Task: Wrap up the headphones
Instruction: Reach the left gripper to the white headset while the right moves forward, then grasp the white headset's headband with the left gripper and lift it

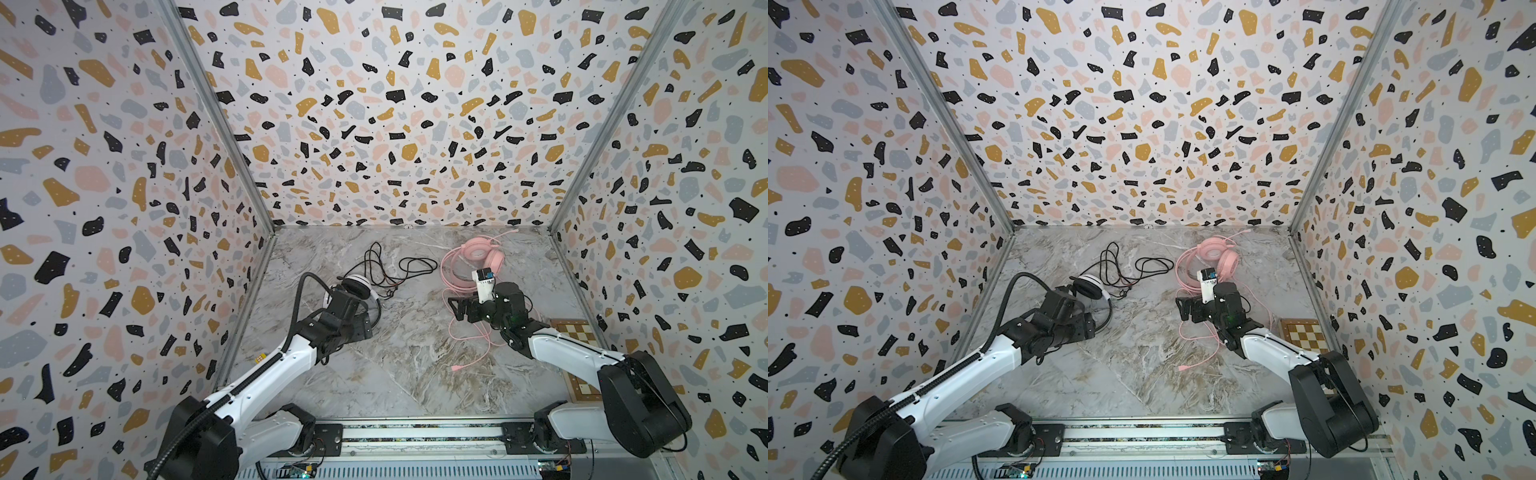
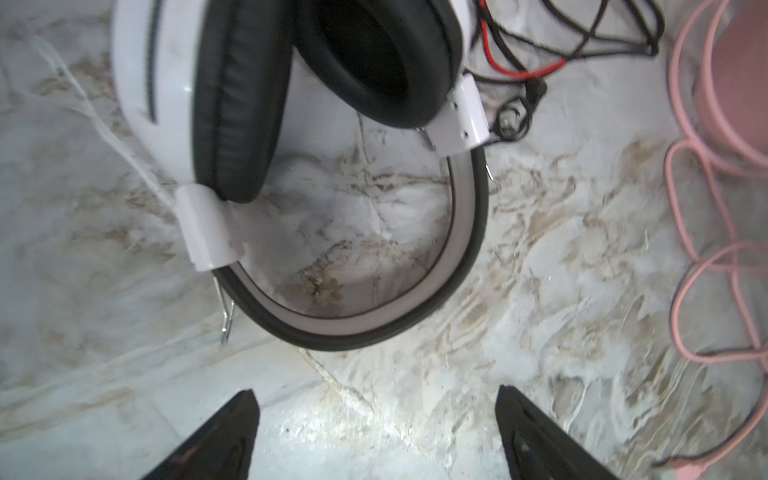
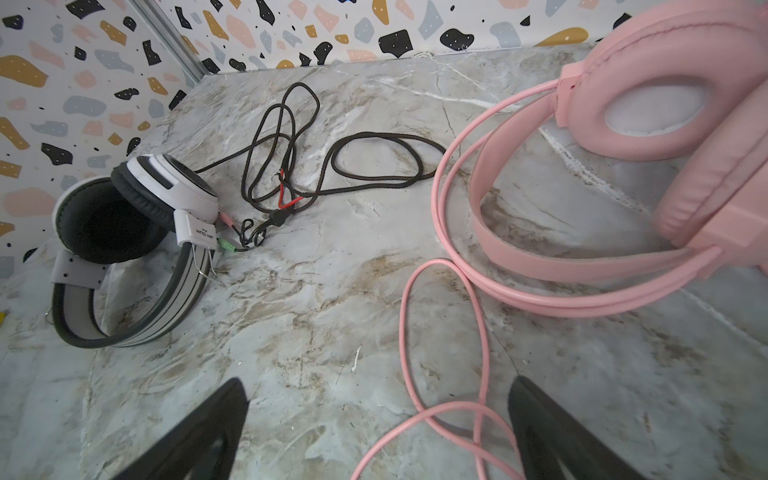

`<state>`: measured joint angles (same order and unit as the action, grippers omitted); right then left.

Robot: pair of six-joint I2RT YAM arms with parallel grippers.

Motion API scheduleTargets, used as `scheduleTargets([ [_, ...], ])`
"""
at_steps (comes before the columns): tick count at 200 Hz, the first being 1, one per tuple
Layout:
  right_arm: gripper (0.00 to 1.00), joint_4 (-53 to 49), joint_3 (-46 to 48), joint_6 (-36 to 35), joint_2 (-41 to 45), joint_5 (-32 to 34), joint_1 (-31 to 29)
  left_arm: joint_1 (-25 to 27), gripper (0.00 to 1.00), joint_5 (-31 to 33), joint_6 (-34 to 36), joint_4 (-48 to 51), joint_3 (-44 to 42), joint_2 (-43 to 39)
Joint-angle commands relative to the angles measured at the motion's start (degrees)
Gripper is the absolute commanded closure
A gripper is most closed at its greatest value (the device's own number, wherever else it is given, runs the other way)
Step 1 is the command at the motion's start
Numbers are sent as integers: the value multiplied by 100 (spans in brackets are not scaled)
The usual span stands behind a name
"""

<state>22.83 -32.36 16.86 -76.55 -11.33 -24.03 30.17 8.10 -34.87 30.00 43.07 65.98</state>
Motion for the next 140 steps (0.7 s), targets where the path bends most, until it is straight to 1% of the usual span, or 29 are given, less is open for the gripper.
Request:
scheduleTargets([
  [1, 0, 328, 68, 195, -2, -192, -23, 234, 12, 387, 770, 389, 543, 407],
  [11, 0, 404, 97, 221, -29, -220, -29, 324, 12, 461, 832, 457, 736, 706],
  [23, 0, 471, 139, 243, -5, -216, -41, 433, 14, 339, 895, 314, 836, 1038],
  [38, 0, 492, 193, 223, 125, -85, -100, 489, 17, 264, 1004, 175, 942, 1393],
  [57, 0, 424, 231, 117, 263, 84, -181, 496, 20, 351, 1150, 158, 1079, 1722],
  [90, 1, 517, 401, 98, 302, 231, -180, 648, 25, -1, 1329, 113, 1251, 2191],
  [95, 1, 525, 406, 95, 292, 241, -181, 695, 27, 30, 1354, 127, 1284, 2270],
  [107, 0, 538, 406, 89, 258, 248, -181, 815, 29, 194, 1399, 150, 1347, 2460],
  [140, 1, 608, 405, 116, 181, 158, -178, 850, 30, 793, 1444, 311, 1413, 2835],
])
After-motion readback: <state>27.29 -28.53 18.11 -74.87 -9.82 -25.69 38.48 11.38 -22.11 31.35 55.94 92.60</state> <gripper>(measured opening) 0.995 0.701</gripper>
